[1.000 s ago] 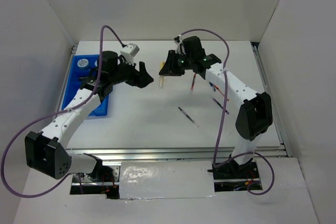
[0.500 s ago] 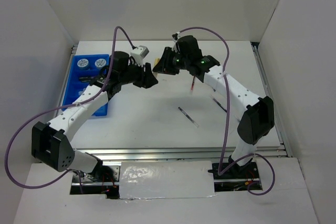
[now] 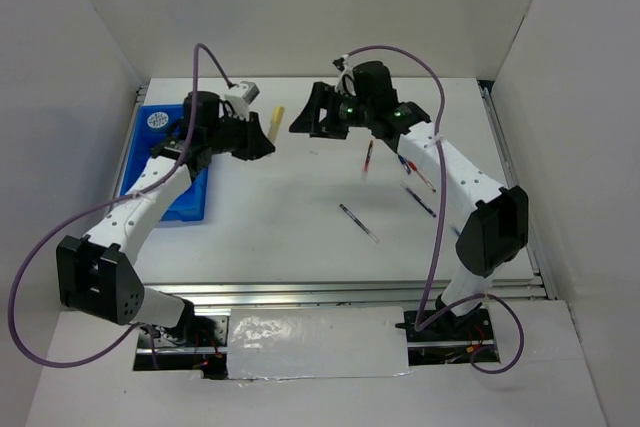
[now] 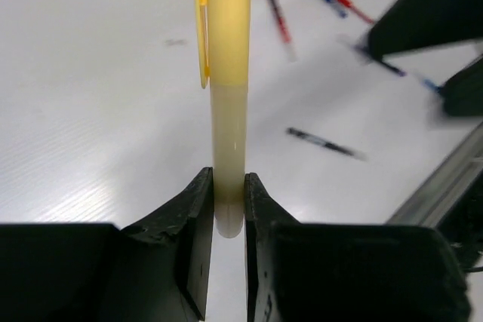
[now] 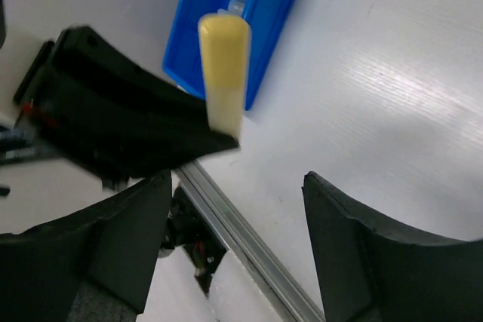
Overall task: Sort the stationery into containers
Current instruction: Place the stationery in the storage box.
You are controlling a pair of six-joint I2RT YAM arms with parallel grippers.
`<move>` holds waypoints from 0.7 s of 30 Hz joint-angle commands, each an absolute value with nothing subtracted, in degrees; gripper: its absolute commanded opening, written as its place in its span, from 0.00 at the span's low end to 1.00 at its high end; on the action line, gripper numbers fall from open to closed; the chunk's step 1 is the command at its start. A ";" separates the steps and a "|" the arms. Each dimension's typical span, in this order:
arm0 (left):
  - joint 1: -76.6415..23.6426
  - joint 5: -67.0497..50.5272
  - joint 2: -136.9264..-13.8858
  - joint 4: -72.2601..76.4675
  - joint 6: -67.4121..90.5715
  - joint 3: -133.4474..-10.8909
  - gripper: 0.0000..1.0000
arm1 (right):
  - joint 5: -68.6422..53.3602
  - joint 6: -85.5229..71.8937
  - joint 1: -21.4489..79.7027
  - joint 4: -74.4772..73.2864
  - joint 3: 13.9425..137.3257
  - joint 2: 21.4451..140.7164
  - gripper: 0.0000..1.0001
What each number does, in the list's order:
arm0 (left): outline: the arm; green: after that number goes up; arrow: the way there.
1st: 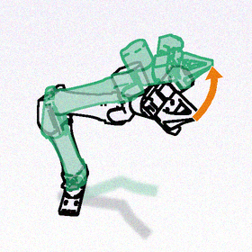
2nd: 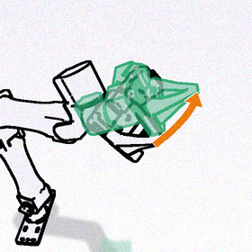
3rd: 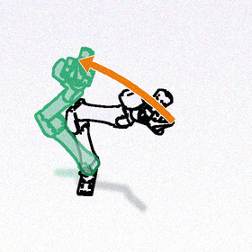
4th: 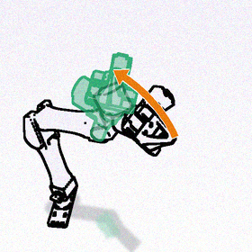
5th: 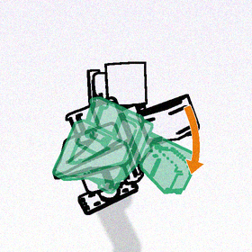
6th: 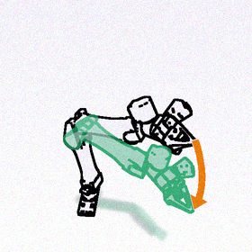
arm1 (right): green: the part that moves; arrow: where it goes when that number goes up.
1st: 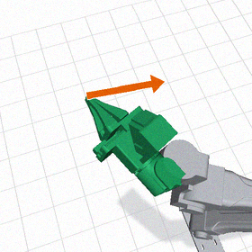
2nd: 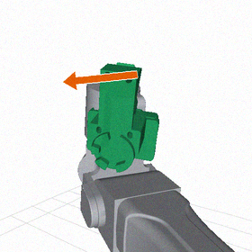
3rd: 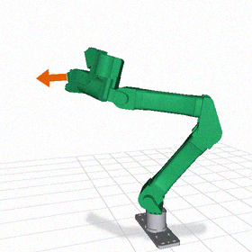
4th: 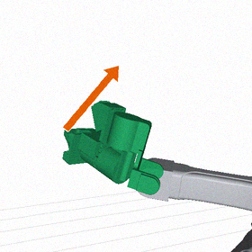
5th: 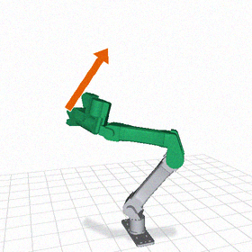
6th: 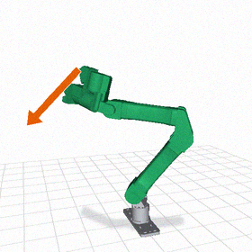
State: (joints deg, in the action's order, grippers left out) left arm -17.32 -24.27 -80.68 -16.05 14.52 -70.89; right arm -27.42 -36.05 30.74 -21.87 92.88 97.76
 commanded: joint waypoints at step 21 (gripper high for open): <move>25.49 -29.45 -106.23 -72.93 -95.80 -102.29 0.00 | -35.33 -2.38 7.91 -45.52 88.51 90.61 0.72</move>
State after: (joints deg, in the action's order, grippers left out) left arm 25.54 -29.41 -102.61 -68.42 -83.50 -97.82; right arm -35.18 -6.52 8.97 -40.16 88.47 89.49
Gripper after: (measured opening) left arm 0.287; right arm 0.730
